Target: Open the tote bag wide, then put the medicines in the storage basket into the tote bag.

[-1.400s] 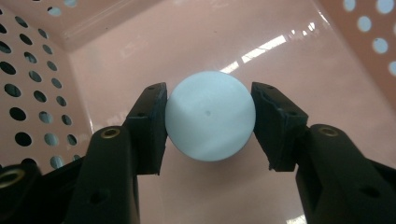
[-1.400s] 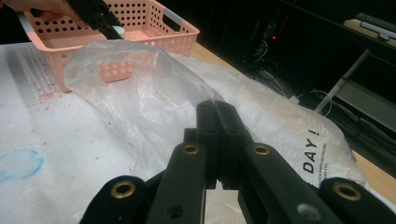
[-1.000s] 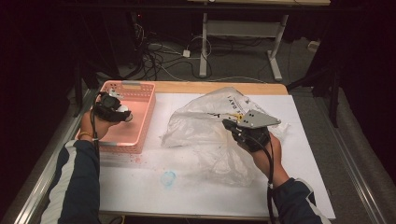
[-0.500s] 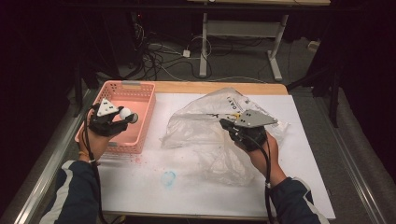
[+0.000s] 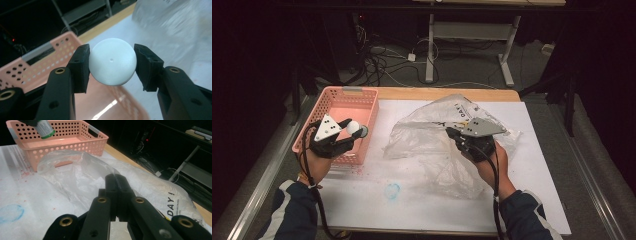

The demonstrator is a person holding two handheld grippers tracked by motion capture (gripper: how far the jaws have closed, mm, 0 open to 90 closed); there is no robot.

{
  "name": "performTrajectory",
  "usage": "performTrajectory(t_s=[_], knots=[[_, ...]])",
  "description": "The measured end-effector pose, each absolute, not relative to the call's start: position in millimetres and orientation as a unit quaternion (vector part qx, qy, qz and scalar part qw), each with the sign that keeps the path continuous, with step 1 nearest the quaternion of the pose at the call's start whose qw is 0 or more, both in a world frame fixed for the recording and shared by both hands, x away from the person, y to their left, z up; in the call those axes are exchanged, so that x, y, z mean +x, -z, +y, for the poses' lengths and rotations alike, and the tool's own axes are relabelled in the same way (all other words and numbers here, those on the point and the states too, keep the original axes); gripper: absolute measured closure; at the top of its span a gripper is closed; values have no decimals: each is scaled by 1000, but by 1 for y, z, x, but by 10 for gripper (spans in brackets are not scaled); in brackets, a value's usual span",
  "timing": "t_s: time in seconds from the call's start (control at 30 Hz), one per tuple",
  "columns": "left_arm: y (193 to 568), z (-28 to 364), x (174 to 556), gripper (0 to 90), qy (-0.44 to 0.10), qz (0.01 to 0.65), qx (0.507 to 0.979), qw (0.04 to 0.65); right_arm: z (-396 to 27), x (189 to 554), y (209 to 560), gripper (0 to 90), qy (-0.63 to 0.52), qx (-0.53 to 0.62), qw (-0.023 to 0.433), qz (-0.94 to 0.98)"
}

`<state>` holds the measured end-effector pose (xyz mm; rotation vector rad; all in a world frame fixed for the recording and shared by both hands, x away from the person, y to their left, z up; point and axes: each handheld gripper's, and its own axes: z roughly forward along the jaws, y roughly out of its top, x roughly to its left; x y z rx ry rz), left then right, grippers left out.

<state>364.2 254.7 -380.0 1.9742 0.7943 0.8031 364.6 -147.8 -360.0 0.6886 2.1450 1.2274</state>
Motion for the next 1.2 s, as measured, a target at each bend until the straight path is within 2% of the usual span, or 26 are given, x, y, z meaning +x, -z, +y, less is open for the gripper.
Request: performTrajectory(t_s=[0.17,0.37,0.7,0.93,1.2], knots=[[365,234,344,486,-319,277,786,451,-145,364,361,900,-458,260,285,801],[365,202,329,486,-302,227,795,474,-144,361,360,900,-459,263,286,799],[381,129,312,486,-264,133,834,466,-147,358,360,900,-464,273,284,794],[420,81,335,485,-236,132,856,441,-149,359,358,900,-481,273,268,789],[453,51,369,485,-224,159,863,424,-150,359,357,900,-490,276,260,785]])
